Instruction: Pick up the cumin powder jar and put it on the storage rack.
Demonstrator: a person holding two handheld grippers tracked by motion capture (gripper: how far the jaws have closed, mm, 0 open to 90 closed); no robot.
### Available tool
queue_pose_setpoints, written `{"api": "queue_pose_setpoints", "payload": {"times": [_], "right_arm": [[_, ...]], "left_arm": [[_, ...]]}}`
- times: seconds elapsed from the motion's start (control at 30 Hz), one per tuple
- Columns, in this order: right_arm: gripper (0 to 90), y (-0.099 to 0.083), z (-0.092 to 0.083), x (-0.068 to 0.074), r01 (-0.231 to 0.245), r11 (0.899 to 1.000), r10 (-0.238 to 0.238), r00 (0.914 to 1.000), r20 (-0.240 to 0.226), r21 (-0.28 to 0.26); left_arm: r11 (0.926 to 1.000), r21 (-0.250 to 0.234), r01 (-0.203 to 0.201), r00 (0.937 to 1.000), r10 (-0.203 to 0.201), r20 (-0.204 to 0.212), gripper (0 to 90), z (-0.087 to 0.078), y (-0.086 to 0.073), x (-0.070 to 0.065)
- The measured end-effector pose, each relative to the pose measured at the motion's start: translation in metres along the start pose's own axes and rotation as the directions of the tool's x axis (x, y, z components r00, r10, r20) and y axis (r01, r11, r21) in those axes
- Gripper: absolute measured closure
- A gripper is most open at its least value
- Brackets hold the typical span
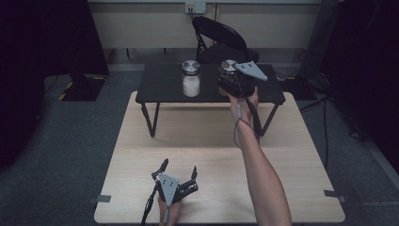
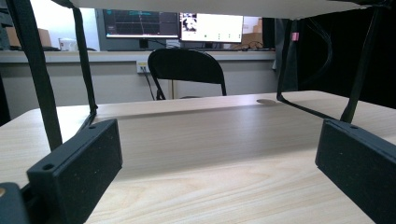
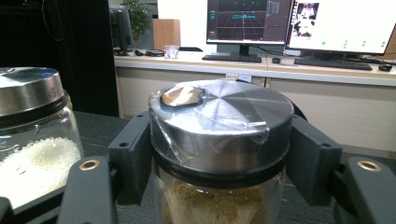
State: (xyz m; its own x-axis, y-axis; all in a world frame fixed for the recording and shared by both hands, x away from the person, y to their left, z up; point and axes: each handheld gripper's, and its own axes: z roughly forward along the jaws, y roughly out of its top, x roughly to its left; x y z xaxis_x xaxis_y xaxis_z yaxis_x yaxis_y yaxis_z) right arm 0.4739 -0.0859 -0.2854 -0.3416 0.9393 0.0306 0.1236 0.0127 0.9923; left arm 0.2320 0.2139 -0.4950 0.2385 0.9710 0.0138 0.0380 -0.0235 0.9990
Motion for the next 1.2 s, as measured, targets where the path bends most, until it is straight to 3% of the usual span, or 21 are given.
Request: {"api": "queue_pose_setpoints", "payload": {"times": [0.47,0.53,0.63,0.7,0.93,1.1,1.2], "right_arm": [[30.8,0.002,0.000,-0.003,-0.003,1.000,0.003,0.9999,-0.012,0.011],[9.3,0.001,0.002,-0.001,0.018,1.000,-0.018,0.9998,-0.007,0.016],[0.0,-0.007,0.001,0.007,0.036,0.999,-0.036,0.9992,0.018,-0.019],[0.0,-0.011,-0.001,0.011,0.059,0.997,-0.058,0.9978,0.031,-0.046],[0.0,-0.016,-0.009,0.009,0.049,0.997,-0.048,0.9986,0.019,-0.059],[0.0,-0.023,-0.027,0.015,0.105,0.992,-0.103,0.9939,0.041,-0.063],[0.0,-0.026,-0.036,0.013,0.101,0.993,-0.099,0.9944,0.038,-0.063]], "left_arm": [[1.0000,-0.001,-0.001,1.0000,0.001,0.000,0.0,0.000,0.000,0.000],[1.0000,-0.001,-0.001,1.0000,0.001,0.000,0.0,0.000,0.000,0.000],[1.0000,0.001,-0.001,1.0000,0.001,0.001,0.0,0.000,0.000,0.000],[1.0000,0.001,-0.001,1.0000,0.001,0.001,0.0,0.000,0.000,0.000],[1.0000,0.000,-0.002,1.0000,0.002,-0.001,0.0,0.000,0.000,0.000],[1.0000,0.001,-0.004,1.0000,0.004,-0.002,0.0,0.000,0.000,-0.001],[1.0000,-0.001,-0.003,1.0000,0.003,-0.009,0.0,0.000,0.000,-0.002]]}}
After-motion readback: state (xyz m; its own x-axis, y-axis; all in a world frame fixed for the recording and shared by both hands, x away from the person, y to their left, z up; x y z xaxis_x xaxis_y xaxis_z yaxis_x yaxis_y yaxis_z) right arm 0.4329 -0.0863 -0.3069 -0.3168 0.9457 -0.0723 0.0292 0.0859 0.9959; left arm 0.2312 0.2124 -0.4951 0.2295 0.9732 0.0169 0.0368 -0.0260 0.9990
